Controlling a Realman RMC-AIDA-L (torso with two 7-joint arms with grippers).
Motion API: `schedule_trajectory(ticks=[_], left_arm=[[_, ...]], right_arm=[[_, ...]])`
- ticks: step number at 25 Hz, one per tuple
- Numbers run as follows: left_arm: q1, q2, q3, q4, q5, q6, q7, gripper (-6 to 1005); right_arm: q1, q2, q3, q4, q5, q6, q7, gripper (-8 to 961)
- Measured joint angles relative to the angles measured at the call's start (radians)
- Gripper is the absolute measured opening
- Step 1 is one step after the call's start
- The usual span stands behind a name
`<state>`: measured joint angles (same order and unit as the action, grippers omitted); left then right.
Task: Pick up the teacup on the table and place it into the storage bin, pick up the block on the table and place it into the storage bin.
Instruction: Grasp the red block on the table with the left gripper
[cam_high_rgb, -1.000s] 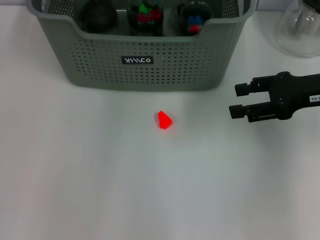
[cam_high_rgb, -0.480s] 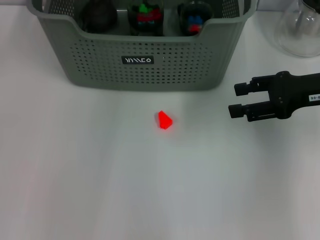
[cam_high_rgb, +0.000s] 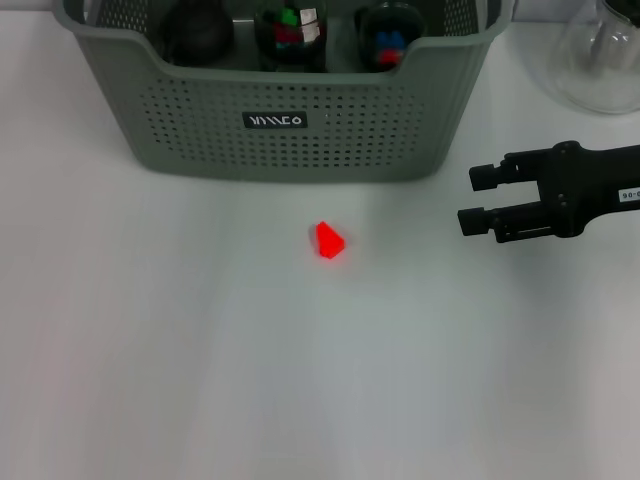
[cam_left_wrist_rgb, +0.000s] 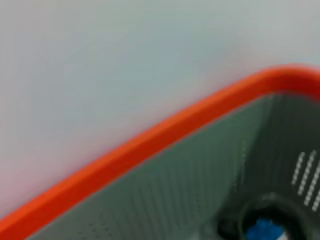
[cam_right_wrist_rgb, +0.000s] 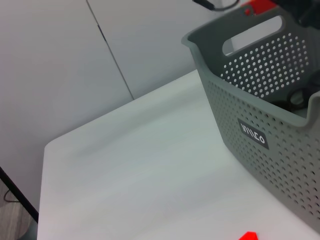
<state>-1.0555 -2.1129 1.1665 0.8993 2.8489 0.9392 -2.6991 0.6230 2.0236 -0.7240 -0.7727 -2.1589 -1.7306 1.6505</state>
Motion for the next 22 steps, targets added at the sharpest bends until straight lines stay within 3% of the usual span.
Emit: schedule_trajectory(ticks=[3, 6, 10, 12, 13, 14, 16, 17, 22], left_arm=[[0.097, -0.027, -0.007, 0.217, -0.077, 0.083, 0.040, 532], [0.214, -0.048, -0.017, 0.477, -0.265, 0.204, 0.128, 596], [0.328, -0.043, -0.020, 0.708, -0.552, 0.408, 0.240, 680], [0.368, -0.041, -0.025, 0.779, -0.671, 0.519, 0.300, 815], [0.385, -0.043, -0.026, 0.804, -0.720, 0.575, 0.328, 883], [0.385, -0.043, -0.026, 0.804, -0.720, 0.575, 0.328, 883], [0.406, -0.052, 0.005, 0.812, -0.793, 0.743, 0.369, 883], [0.408, -0.054, 0.017, 0.803, -0.793, 0.766, 0.368, 883], [0.404, -0.055, 0.155, 0.669, -0.668, 0.813, 0.304, 883]], right_arm=[[-0.001, -0.001, 0.000, -0.001, 0.000, 0.000, -0.001, 779], [-0.001, -0.002, 0.000, -0.001, 0.001, 0.000, -0.001, 779], [0.000, -0.003, 0.001, -0.002, 0.002, 0.001, -0.001, 779], [0.000, -0.004, 0.002, -0.002, 0.002, 0.003, -0.001, 779], [0.001, -0.004, 0.002, -0.003, 0.002, 0.004, -0.001, 779], [0.001, -0.004, 0.002, -0.003, 0.002, 0.005, 0.000, 779], [0.003, -0.005, 0.002, -0.003, 0.002, 0.006, 0.003, 779], [0.004, -0.005, 0.004, -0.004, 0.003, 0.006, 0.005, 779], [0.005, -0.005, 0.011, -0.003, 0.003, 0.007, 0.007, 779]])
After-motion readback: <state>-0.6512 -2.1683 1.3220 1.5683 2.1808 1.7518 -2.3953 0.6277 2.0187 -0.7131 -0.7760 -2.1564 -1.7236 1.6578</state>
